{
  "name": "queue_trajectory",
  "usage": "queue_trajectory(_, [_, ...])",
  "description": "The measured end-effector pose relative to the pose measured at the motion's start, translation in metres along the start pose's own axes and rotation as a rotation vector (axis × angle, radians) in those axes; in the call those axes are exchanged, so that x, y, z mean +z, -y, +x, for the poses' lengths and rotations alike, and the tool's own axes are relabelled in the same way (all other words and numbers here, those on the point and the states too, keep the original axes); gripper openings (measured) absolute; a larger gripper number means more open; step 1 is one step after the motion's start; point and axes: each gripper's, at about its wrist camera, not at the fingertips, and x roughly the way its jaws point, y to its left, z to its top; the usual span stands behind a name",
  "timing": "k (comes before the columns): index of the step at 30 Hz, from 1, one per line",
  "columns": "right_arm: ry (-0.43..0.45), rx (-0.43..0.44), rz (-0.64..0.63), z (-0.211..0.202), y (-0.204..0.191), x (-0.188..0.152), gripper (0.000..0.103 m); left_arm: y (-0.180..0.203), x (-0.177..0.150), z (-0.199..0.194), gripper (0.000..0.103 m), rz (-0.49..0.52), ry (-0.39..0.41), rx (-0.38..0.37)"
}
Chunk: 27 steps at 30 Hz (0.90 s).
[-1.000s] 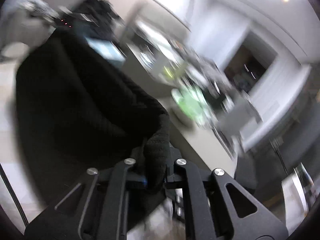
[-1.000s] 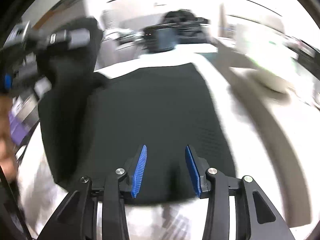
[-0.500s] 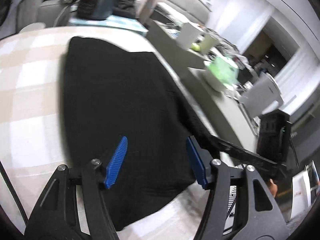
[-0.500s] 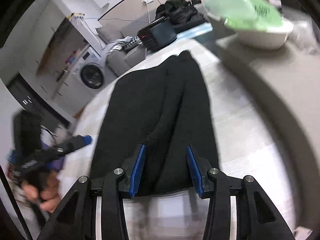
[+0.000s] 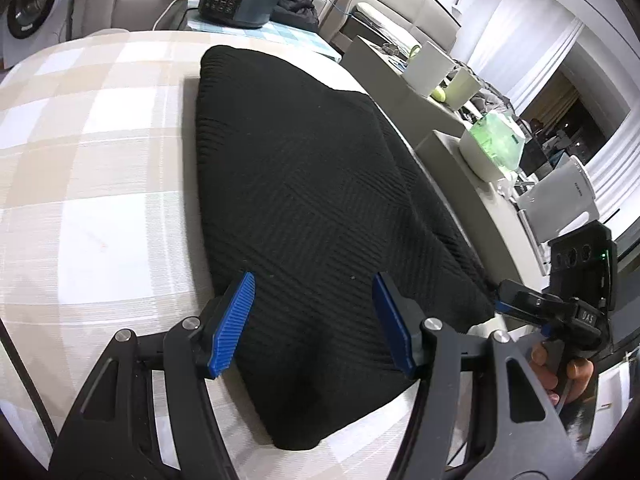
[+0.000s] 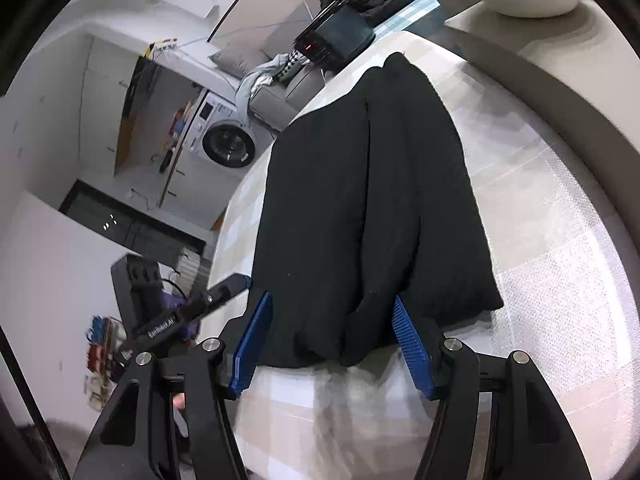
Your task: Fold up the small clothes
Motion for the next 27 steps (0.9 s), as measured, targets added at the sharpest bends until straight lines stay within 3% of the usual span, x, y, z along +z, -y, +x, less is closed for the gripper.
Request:
queue_trajectory(2, [0.013, -0.051, -0.031, 0.010, -0.002, 0.003, 0.063, -0.001, 0.000, 0.003, 0.057, -0.003, -0.005, 0.013])
queue_trajectory(4, [0.021, -0.082, -0.061, 0.029, -0.005, 0.012, 0.041, -0.003, -0.002, 0.004, 0.057, -0.013, -0.010, 0.018])
queue_trajectory(5, [0.013, -0.109, -0.076, 0.036, -0.010, 0.013, 0.021, -0.003, -0.002, 0.002, 0.057, -0.013, -0.009, 0.025])
queue_trajectory(6, [0.003, -0.143, -0.099, 0.044, -0.015, 0.016, 0.013, -0.003, -0.003, 0.000, 0.057, -0.010, -0.003, 0.029])
queue_trajectory(8, [0.009, -0.186, -0.159, 0.054, -0.030, 0.022, 0.010, -0.005, -0.003, -0.006, 0.057, -0.011, 0.011, 0.038])
queue_trajectory(15, [0.134, -0.260, -0.311, 0.016, -0.073, 0.041, 0.008, -0.013, 0.000, -0.020, 0.057, -0.034, 0.046, 0.062])
queue_trajectory(18, [0.174, -0.357, -0.304, -0.005, -0.058, 0.034, 0.008, -0.014, -0.002, -0.015, 0.057, -0.031, 0.035, 0.071])
queue_trajectory(20, [0.133, -0.429, -0.258, 0.002, -0.038, 0.029, 0.009, -0.016, -0.004, -0.007, 0.057, -0.040, 0.013, 0.066])
queue_trajectory(22, [0.060, -0.425, -0.200, 0.012, -0.014, 0.025, 0.013, -0.016, -0.006, 0.003, 0.057, -0.038, -0.009, 0.064])
queue_trajectory(24, [0.078, -0.383, -0.184, 0.006, -0.008, 0.024, 0.019, -0.017, -0.007, 0.013, 0.057, -0.036, -0.034, 0.076])
queue_trajectory(27, [0.108, -0.357, -0.195, -0.003, -0.008, 0.028, 0.020, -0.017, -0.005, 0.020, 0.057, -0.032, -0.032, 0.076])
